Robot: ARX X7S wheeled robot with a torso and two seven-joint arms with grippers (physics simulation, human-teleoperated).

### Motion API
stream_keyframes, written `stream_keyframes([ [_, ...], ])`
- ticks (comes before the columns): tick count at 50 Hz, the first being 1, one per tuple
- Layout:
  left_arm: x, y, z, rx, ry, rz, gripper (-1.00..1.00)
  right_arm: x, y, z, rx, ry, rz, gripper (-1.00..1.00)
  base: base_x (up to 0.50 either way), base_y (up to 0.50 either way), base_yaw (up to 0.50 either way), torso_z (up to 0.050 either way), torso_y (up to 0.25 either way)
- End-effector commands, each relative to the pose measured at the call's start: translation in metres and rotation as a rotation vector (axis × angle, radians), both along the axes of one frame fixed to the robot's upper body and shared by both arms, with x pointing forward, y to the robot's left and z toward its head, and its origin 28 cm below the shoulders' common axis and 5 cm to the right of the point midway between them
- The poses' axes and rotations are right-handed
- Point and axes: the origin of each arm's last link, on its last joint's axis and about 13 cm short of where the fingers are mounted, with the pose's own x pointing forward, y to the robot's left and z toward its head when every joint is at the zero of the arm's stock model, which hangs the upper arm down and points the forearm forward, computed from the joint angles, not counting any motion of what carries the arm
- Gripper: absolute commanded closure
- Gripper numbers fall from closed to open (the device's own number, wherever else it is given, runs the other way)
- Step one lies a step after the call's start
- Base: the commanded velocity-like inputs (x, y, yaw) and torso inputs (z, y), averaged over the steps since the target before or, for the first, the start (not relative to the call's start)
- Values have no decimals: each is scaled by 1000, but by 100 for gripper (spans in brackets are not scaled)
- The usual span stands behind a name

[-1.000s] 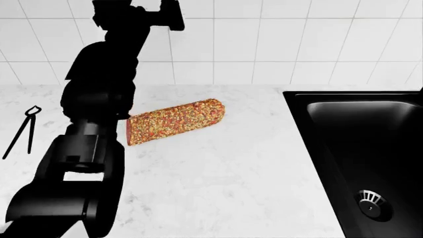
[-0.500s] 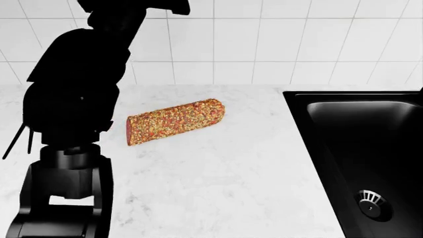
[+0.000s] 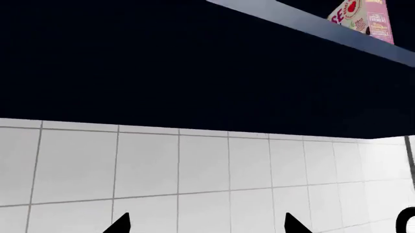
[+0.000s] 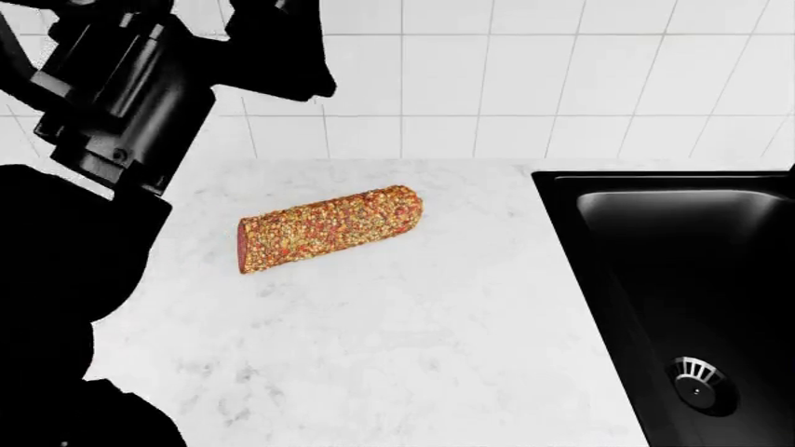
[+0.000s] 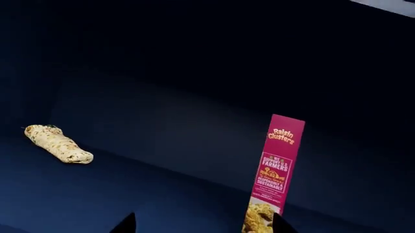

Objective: Pick the boxed food and cereal from the counter and place them in the cabinets closest to them.

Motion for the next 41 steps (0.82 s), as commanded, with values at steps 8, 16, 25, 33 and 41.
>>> stream_keyframes([
  [8,-83,7,-17,-4,-122,6,-100,-50,-11,-48,4,-66,115,-100,0,0,0,0,0],
  [16,-101,8,-16,-12,-172,-1,-100,-71,-14,-82,35,-116,134,-100,0,0,0,0,0],
  [25,-110,11,-21,-11,-207,28,-100,-81,-17,-116,59,-121,148,-100,0,0,0,0,0],
  [33,-115,15,-24,-22,-220,48,-100,-99,-21,-135,93,-164,152,-100,0,0,0,0,0],
  [41,-116,18,-24,-30,-219,62,-100,-111,-26,-152,110,-193,168,-100,0,0,0,0,0],
])
